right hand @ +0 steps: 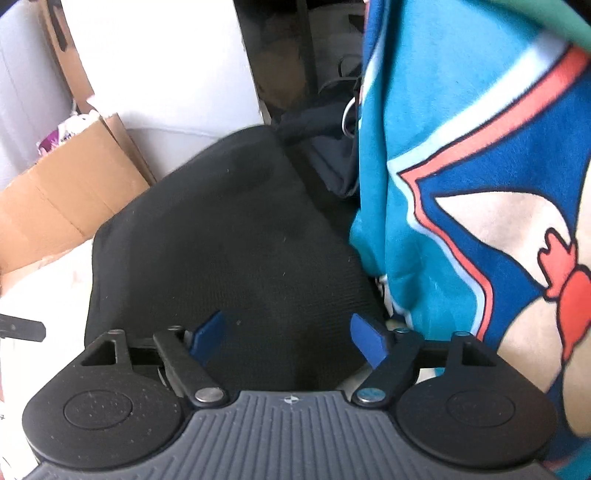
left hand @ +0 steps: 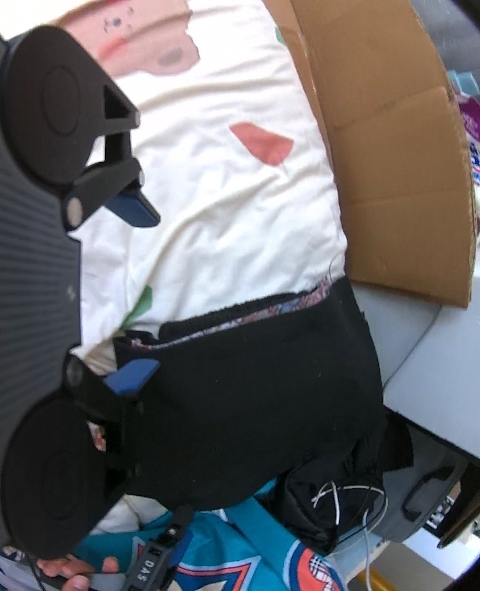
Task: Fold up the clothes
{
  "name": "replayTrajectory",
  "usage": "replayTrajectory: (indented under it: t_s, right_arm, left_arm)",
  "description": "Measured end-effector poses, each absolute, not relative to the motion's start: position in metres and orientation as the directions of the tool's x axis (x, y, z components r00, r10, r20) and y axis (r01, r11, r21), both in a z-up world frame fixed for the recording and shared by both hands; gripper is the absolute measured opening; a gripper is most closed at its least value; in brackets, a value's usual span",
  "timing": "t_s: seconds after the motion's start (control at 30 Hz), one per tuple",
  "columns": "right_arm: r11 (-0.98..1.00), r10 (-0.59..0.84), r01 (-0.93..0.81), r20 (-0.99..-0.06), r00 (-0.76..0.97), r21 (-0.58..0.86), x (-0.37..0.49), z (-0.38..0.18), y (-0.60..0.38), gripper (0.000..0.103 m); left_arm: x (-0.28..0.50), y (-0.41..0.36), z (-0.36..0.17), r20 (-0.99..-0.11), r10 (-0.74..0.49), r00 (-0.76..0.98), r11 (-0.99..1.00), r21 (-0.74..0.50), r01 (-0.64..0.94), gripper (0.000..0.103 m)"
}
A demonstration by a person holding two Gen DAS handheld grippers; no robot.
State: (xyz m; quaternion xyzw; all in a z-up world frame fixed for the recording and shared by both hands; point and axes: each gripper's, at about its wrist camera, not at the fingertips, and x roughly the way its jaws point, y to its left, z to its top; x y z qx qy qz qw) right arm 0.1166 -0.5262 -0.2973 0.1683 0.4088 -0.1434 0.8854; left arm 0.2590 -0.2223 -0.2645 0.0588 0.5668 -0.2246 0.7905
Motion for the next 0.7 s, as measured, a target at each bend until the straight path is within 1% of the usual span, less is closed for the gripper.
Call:
replayTrajectory:
  t_s: [0.03, 0.07, 0.1, 0.17, 0.3, 0.43, 0.5, 0.63, 0.7]
  right_arm:
    - [0.898, -0.113, 0.401, -0.785, 0.609, 0.182, 0.117, -0.294, -0.523, 0.085]
    - [0.895, -0.107, 0.407, -0.795, 0.597, 0.185, 0.118, -0.290, -0.519, 0.088]
    - [0.893, -0.102, 0.409, -0.802, 0.588, 0.186, 0.118, -0.285, -0.516, 0.091]
    - [0.894, -0.094, 0.409, -0.815, 0.572, 0.185, 0.117, -0.275, -0.510, 0.094]
    - [0.888, -0.077, 0.417, -0.833, 0.549, 0.193, 0.118, -0.251, -0.501, 0.095]
    - [0.874, -0.057, 0.434, -0.842, 0.537, 0.218, 0.117, -0.224, -0.497, 0.097]
    - [0.861, -0.063, 0.460, -0.852, 0.520, 0.217, 0.117, -0.211, -0.495, 0.097]
    - [0.829, -0.072, 0.512, -0.863, 0.499, 0.226, 0.114, -0.183, -0.496, 0.097]
    - [0.817, -0.074, 0.527, -0.864, 0.498, 0.234, 0.110, -0.169, -0.495, 0.098]
  left_arm:
    - [0.260, -0.220, -0.256, -0.927, -0.279, 0.251, 0.895, -0.156, 0.418, 0.082]
    - [0.262, -0.218, -0.248, -0.930, -0.271, 0.248, 0.898, -0.152, 0.413, 0.084]
    - [0.263, -0.215, -0.239, -0.931, -0.264, 0.250, 0.902, -0.147, 0.407, 0.089]
    - [0.264, -0.211, -0.224, -0.930, -0.252, 0.267, 0.909, -0.133, 0.396, 0.090]
    - [0.269, -0.198, -0.196, -0.934, -0.227, 0.274, 0.927, -0.121, 0.355, 0.091]
    - [0.270, -0.184, -0.171, -0.938, -0.213, 0.273, 0.942, -0.122, 0.314, 0.095]
    - [0.270, -0.178, -0.158, -0.943, -0.208, 0.258, 0.943, -0.123, 0.309, 0.095]
    - [0.266, -0.165, -0.127, -0.948, -0.159, 0.274, 0.949, -0.071, 0.306, 0.095]
    - [0.266, -0.155, -0.112, -0.946, -0.165, 0.278, 0.956, -0.084, 0.282, 0.098]
